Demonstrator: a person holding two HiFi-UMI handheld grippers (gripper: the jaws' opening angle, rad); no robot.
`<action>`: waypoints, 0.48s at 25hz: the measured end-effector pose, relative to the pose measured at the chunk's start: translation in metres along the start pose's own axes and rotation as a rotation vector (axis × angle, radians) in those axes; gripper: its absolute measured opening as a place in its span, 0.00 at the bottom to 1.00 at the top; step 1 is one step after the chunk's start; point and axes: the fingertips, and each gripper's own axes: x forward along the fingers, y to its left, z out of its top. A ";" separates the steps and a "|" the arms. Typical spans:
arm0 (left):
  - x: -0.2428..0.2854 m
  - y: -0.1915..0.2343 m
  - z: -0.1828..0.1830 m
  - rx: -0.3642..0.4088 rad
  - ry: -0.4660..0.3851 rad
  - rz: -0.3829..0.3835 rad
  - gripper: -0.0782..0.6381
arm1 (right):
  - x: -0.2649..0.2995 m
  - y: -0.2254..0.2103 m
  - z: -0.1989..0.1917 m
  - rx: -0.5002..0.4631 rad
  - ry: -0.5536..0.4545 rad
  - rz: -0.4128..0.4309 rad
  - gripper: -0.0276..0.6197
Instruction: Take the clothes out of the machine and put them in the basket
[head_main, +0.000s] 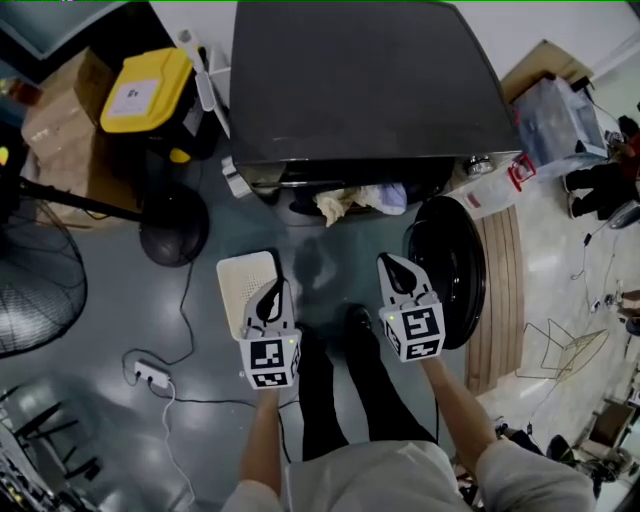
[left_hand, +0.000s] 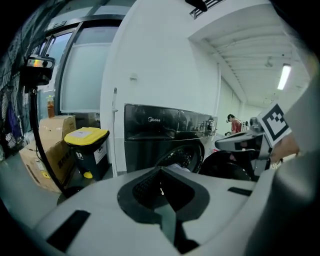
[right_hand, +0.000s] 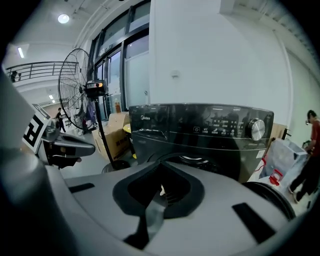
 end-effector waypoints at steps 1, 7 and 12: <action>0.001 0.002 -0.006 -0.003 -0.001 0.002 0.13 | 0.003 0.003 -0.006 -0.003 0.004 0.003 0.08; 0.019 0.012 -0.039 0.000 -0.005 -0.005 0.13 | 0.026 0.014 -0.041 -0.007 0.018 0.012 0.08; 0.034 0.020 -0.062 0.014 -0.007 -0.005 0.13 | 0.047 0.021 -0.073 0.004 0.027 0.014 0.08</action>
